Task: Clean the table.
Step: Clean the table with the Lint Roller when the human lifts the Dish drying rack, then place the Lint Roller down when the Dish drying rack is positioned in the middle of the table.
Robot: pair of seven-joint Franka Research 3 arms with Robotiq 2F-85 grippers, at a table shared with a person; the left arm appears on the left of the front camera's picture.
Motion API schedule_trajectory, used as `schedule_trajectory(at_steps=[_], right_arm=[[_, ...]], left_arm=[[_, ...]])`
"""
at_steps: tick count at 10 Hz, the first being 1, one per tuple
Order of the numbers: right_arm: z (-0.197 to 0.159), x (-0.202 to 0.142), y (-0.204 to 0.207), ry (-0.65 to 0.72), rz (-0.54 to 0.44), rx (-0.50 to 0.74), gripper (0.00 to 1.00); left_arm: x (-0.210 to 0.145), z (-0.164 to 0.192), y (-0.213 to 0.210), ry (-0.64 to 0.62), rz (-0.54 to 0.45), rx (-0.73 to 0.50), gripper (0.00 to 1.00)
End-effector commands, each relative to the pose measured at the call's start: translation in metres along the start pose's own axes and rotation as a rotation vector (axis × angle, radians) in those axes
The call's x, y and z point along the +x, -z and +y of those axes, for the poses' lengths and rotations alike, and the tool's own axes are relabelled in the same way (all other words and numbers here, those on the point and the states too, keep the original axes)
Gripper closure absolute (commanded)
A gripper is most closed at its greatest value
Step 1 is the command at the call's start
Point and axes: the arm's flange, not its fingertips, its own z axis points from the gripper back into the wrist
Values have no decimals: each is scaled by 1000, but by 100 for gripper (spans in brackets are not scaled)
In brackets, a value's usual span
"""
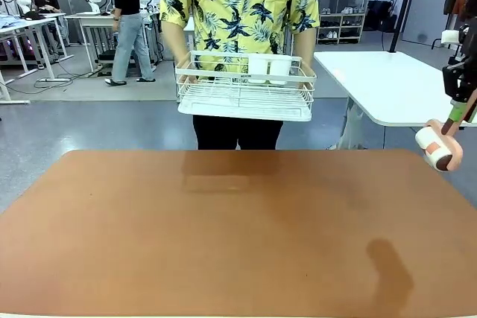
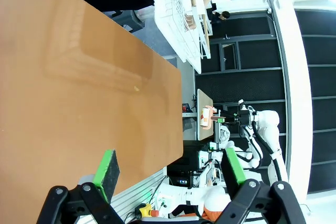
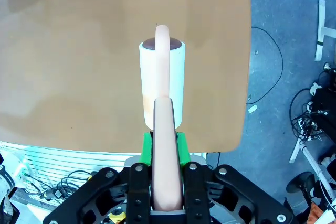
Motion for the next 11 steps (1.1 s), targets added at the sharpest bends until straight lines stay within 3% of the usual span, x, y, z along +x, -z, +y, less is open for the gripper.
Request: schedule_trajectory(at_steps=[1, 11], right_arm=[[3, -2, -3, 3, -4, -4, 79], [3, -2, -3, 3, -4, -4, 79]], left_arm=[[1, 0, -3, 17, -7, -28, 0], [1, 0, -3, 17, -7, -28, 0]])
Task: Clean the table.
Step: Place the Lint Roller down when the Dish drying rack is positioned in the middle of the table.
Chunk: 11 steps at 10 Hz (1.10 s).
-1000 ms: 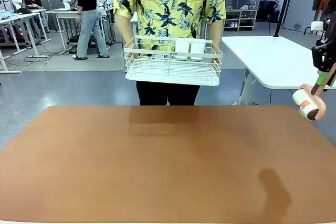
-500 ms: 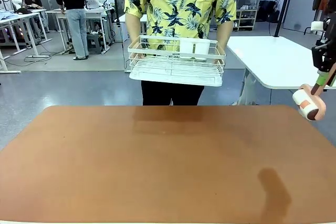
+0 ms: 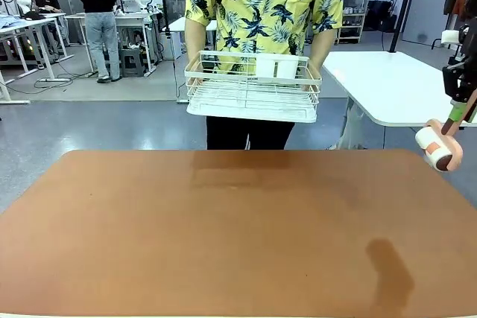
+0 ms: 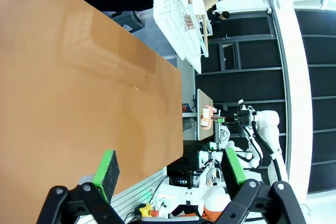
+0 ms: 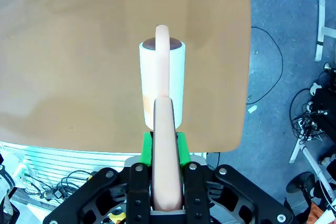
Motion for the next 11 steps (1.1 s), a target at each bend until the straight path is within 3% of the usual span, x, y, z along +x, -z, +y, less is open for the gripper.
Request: schedule_trajectory(at_steps=[1, 11], right_arm=[[3, -2, -3, 3, -4, -4, 79], [3, -2, -3, 3, -4, -4, 79]], left_arm=[[1, 0, -3, 17, -7, -28, 0], [1, 0, -3, 17, -7, -28, 0]])
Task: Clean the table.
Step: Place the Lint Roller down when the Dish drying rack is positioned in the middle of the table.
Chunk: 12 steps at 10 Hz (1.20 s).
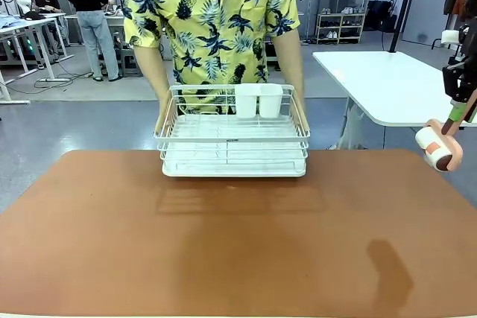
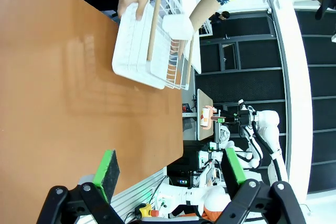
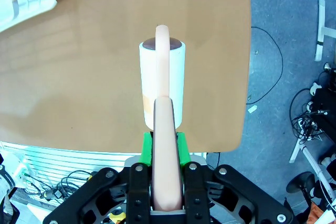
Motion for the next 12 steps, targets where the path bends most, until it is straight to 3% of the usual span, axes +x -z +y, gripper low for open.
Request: schedule_trajectory(at_steps=[1, 12], right_arm=[[3, -2, -3, 3, -4, -4, 79], [3, -2, -3, 3, -4, -4, 79]], left_arm=[[1, 0, -3, 17, -7, -28, 0], [1, 0, -3, 17, -7, -28, 0]])
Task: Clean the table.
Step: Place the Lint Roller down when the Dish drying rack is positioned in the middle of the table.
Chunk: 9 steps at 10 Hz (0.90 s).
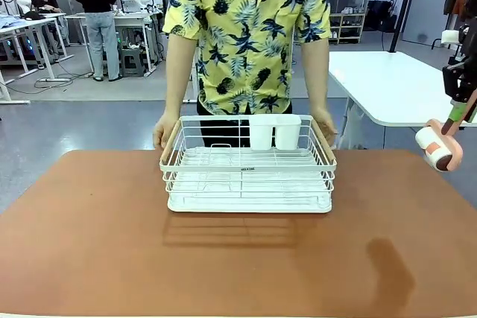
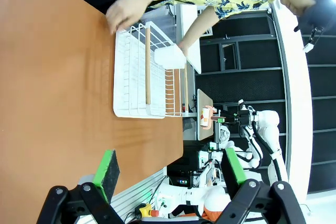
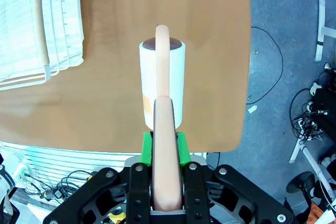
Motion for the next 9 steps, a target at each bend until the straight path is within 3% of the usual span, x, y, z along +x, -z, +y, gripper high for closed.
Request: schedule_trajectory(at_steps=[1, 9], right_arm=[[3, -2, -3, 3, -4, -4, 79], [3, -2, -3, 3, -4, -4, 79]], left_arm=[[1, 0, -3, 17, -7, -28, 0], [1, 0, -3, 17, -7, -28, 0]])
